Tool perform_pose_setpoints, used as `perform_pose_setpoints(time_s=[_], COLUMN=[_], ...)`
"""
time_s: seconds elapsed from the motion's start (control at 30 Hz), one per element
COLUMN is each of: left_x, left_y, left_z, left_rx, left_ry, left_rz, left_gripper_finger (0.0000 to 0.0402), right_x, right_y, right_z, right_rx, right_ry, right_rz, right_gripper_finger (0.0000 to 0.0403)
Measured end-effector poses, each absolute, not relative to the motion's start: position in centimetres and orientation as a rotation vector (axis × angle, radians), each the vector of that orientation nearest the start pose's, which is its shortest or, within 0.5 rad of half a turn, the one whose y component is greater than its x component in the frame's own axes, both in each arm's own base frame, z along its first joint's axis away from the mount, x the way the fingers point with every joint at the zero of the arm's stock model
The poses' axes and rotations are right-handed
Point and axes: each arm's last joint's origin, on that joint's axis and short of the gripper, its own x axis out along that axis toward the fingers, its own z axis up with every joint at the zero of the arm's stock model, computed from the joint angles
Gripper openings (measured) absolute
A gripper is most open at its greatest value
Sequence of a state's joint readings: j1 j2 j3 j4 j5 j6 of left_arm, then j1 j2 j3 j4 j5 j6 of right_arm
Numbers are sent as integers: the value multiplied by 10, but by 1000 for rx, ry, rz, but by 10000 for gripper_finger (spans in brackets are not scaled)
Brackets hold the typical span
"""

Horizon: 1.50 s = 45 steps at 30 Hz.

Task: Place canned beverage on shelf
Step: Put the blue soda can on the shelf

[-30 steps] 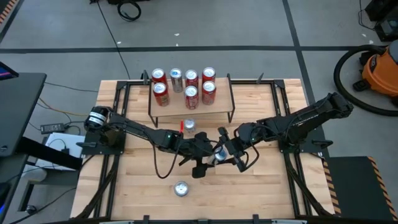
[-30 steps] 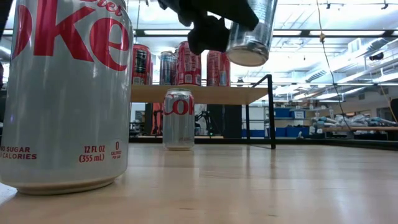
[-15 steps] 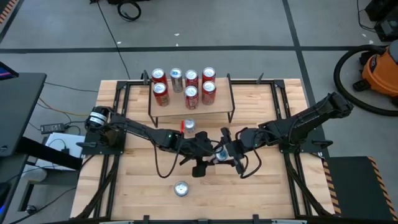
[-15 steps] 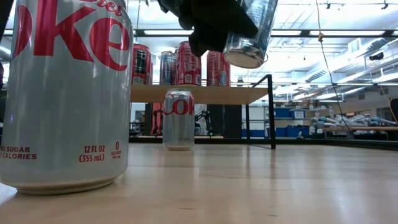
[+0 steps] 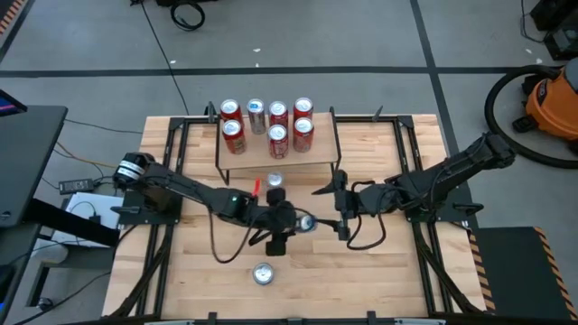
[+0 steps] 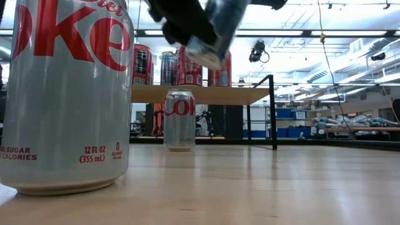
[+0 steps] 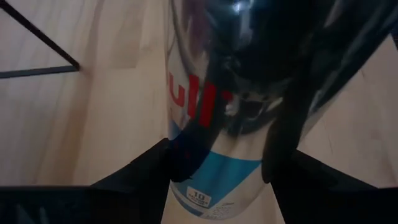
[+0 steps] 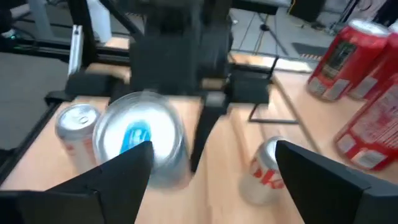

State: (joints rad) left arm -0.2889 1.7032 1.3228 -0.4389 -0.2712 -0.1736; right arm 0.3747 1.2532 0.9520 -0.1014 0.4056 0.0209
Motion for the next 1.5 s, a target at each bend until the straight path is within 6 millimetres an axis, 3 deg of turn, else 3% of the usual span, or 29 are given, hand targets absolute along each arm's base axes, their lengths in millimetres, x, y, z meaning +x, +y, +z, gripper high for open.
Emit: perform_pose_setpoints(time_s=[0.37,0.53,0.83,1.03,1.23,1.5], left_x=[313,289,243,236,237,238], left_y=[-103,-100,-85,-78,-73,-70], left_z=[266,269,270,270,268,270], left_rx=[60,58,1,27,69,58], left_ry=[714,673,587,541,547,536], left_rz=[129,163,204,247,286,288], left_gripper_finger=[236,236,236,236,236,236], right_x=[267,291,342,373,401,414], right_y=[94,103,103,85,65,55], right_z=[304,308,336,346,349,349], right_rx=[-57,-112,-255,-314,-274,-267], right_ry=[405,500,537,575,623,628], right_rz=[-43,-72,-85,-108,-62,-15], right_gripper_finger=[353,353,353,356,388,389])
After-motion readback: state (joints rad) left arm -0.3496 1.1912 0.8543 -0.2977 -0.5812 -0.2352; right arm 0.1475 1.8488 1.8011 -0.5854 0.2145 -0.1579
